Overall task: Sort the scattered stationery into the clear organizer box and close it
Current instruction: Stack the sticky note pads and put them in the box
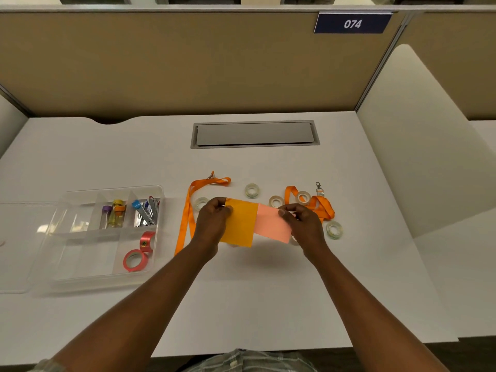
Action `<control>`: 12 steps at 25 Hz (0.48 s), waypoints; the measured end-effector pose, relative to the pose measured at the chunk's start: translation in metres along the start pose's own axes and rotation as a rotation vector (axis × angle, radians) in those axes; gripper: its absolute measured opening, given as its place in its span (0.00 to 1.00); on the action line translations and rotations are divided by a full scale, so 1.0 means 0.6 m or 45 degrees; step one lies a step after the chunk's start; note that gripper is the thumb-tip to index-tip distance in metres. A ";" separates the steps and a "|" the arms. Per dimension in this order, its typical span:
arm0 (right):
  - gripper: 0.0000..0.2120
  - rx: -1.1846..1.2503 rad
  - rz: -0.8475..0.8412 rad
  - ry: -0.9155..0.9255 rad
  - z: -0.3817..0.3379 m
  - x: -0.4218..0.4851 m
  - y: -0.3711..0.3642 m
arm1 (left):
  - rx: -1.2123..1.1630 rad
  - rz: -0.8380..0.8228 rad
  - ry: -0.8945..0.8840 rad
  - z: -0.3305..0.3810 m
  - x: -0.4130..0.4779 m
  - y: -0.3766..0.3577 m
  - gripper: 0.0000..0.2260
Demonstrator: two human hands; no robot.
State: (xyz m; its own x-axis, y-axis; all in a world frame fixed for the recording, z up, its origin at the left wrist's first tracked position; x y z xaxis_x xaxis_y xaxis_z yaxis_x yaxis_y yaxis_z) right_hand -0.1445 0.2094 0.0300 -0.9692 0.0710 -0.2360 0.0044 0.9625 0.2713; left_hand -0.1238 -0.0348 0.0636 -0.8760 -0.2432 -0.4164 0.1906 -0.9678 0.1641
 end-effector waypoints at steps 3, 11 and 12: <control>0.07 -0.244 -0.304 0.118 -0.027 0.003 -0.005 | 0.084 -0.207 -0.164 0.025 -0.009 -0.026 0.06; 0.15 0.009 -0.663 -0.031 -0.070 0.002 -0.033 | 0.488 -0.441 -0.335 0.025 -0.030 -0.083 0.06; 0.15 0.041 -0.634 -0.032 -0.068 0.000 -0.039 | 0.437 -0.445 -0.297 0.016 -0.033 -0.085 0.05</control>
State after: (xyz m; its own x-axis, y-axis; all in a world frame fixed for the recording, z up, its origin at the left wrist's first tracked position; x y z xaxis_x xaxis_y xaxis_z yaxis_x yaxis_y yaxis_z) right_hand -0.1546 0.1760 0.0619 -0.8493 -0.3935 -0.3519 -0.4494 0.8887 0.0909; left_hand -0.1204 0.0199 0.0719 -0.9439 0.1484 -0.2951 -0.2514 -0.9024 0.3500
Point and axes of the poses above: each hand's wrist, its own x-axis towards the middle knuckle, its own y-axis out of the back of the hand, z = x × y, the point moved 6 cm from there along x, towards the middle knuckle, and after that the axes turned 2 degrees about -z, right-handed, at the moved point
